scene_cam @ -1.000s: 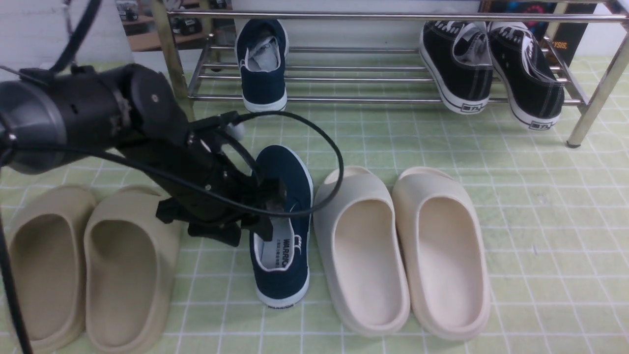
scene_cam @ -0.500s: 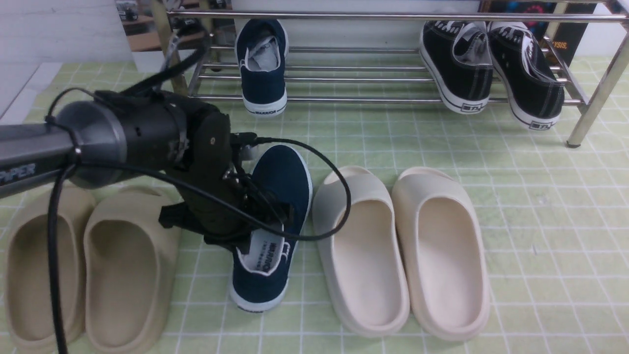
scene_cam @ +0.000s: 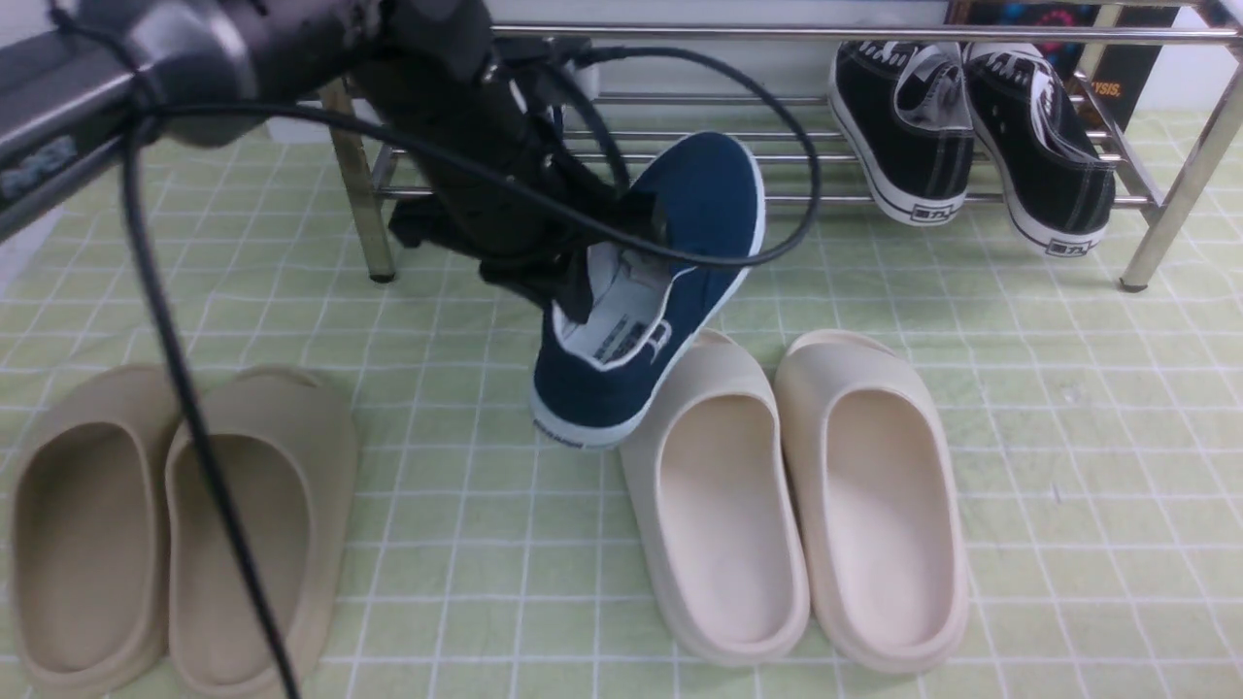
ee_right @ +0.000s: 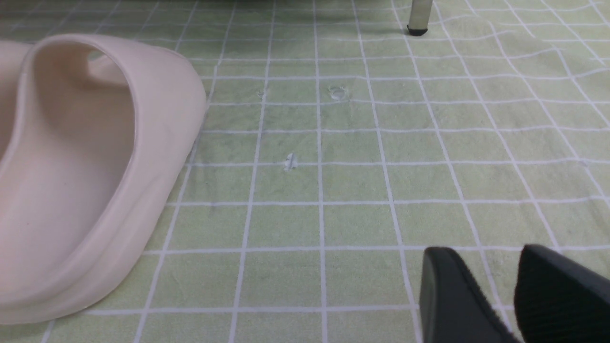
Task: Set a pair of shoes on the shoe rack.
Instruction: Use the left arm to put a shoe into the shoe rack
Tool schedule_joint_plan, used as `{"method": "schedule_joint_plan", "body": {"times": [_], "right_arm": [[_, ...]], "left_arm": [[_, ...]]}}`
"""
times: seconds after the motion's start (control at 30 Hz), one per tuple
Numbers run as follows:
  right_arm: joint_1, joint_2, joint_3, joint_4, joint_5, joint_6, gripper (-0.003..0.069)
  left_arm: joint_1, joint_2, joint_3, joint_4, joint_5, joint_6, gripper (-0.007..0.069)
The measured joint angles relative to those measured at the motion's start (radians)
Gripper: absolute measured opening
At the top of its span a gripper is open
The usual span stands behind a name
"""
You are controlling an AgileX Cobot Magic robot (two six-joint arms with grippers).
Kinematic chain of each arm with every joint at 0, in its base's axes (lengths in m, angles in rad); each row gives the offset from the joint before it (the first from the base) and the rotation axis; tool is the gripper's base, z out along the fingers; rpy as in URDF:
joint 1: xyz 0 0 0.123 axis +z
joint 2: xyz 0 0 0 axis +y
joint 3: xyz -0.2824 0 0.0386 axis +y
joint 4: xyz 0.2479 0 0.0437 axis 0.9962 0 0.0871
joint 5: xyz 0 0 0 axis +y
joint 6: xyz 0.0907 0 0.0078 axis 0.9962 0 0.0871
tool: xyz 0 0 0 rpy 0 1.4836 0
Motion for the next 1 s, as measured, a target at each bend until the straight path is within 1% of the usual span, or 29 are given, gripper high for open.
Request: {"method": "schedule_joint_plan", "body": {"times": [0.03, 0.13, 0.17, 0.2, 0.27, 0.3, 0.37, 0.4, 0.43, 0.5, 0.6, 0.7, 0.77, 1.0], "right_arm": [[0.000, 0.000, 0.000, 0.000, 0.000, 0.000, 0.0244], [0.000, 0.000, 0.000, 0.000, 0.000, 0.000, 0.0244], [0.000, 0.000, 0.000, 0.000, 0.000, 0.000, 0.0244], [0.000, 0.000, 0.000, 0.000, 0.000, 0.000, 0.0244], [0.000, 0.000, 0.000, 0.000, 0.000, 0.000, 0.0244], [0.000, 0.000, 0.000, 0.000, 0.000, 0.000, 0.0244], [0.000, 0.000, 0.000, 0.000, 0.000, 0.000, 0.0244], [0.000, 0.000, 0.000, 0.000, 0.000, 0.000, 0.0244], [0.000, 0.000, 0.000, 0.000, 0.000, 0.000, 0.0244], [0.000, 0.000, 0.000, 0.000, 0.000, 0.000, 0.0244], [0.000, 0.000, 0.000, 0.000, 0.000, 0.000, 0.0244], [0.000, 0.000, 0.000, 0.000, 0.000, 0.000, 0.0244], [0.000, 0.000, 0.000, 0.000, 0.000, 0.000, 0.0244], [0.000, 0.000, 0.000, 0.000, 0.000, 0.000, 0.0244]], "left_arm": [[0.000, 0.057, -0.096, 0.001, 0.022, -0.010, -0.0006], [0.000, 0.204, -0.298, 0.035, 0.074, -0.067, -0.0006], [0.000, 0.214, -0.313, 0.038, 0.077, -0.067, -0.0006], [0.000, 0.296, -0.440, 0.080, 0.105, -0.121, -0.0006], [0.000, 0.354, -0.531, 0.115, 0.115, -0.156, -0.0006], [0.000, 0.399, -0.615, 0.138, 0.115, -0.180, -0.0006], [0.000, 0.440, -0.668, 0.161, 0.115, -0.196, -0.0006], [0.001, 0.490, -0.751, 0.182, 0.114, -0.215, -0.0006], [0.004, 0.512, -0.787, 0.192, 0.110, -0.226, -0.0006], [0.012, 0.547, -0.836, 0.192, 0.086, -0.246, -0.0006], [0.027, 0.572, -0.855, 0.173, 0.040, -0.264, -0.0006], [0.068, 0.602, -0.860, 0.120, -0.015, -0.274, -0.0006], [0.088, 0.613, -0.860, 0.105, -0.043, -0.274, -0.0006], [0.110, 0.617, -0.860, 0.104, -0.111, -0.271, -0.0006]]}}
